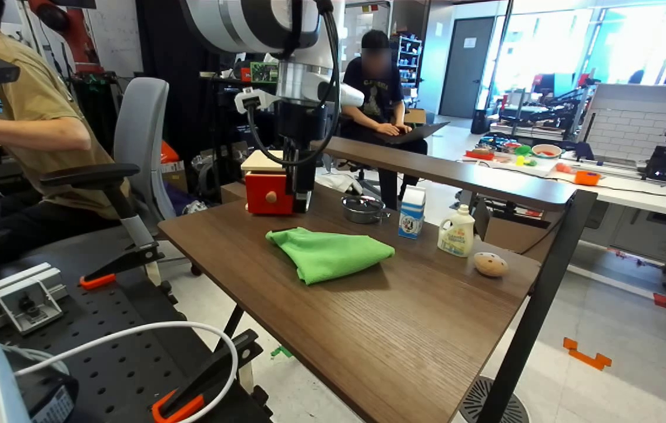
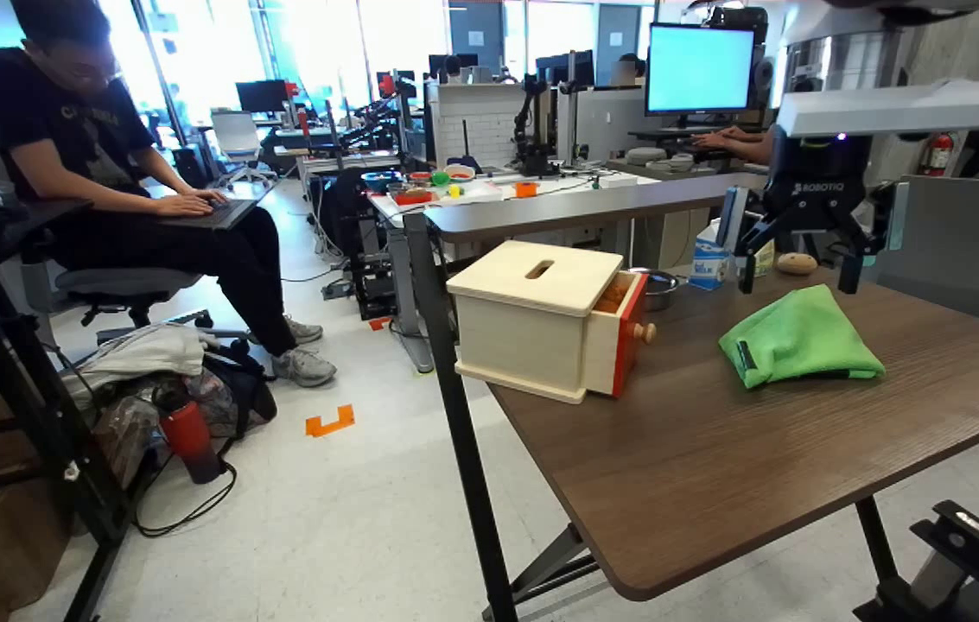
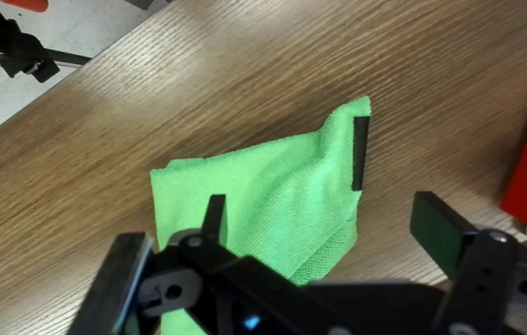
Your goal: Unfold the cloth
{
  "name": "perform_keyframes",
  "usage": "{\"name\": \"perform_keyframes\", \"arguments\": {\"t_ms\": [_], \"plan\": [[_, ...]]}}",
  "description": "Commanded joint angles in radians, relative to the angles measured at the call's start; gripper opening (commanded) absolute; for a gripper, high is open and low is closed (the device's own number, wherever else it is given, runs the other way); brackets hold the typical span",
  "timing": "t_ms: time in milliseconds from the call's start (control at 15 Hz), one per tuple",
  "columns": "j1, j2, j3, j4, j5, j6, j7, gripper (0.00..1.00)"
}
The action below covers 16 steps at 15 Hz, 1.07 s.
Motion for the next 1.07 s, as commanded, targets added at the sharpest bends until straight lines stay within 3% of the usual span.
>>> {"name": "perform_keyframes", "arguments": {"t_ms": [0, 867, 933, 1000], "plan": [[0.044, 0.109, -0.028, 0.123, -0.024, -0.024, 0.066, 1.00], [0.114, 0.267, -0.054, 0.267, -0.026, -0.078, 0.143, 1.00], [0.115, 0.271, -0.056, 0.272, -0.026, -0.082, 0.146, 0.95], [0.116, 0.276, -0.057, 0.276, -0.026, -0.085, 0.149, 0.75]]}}
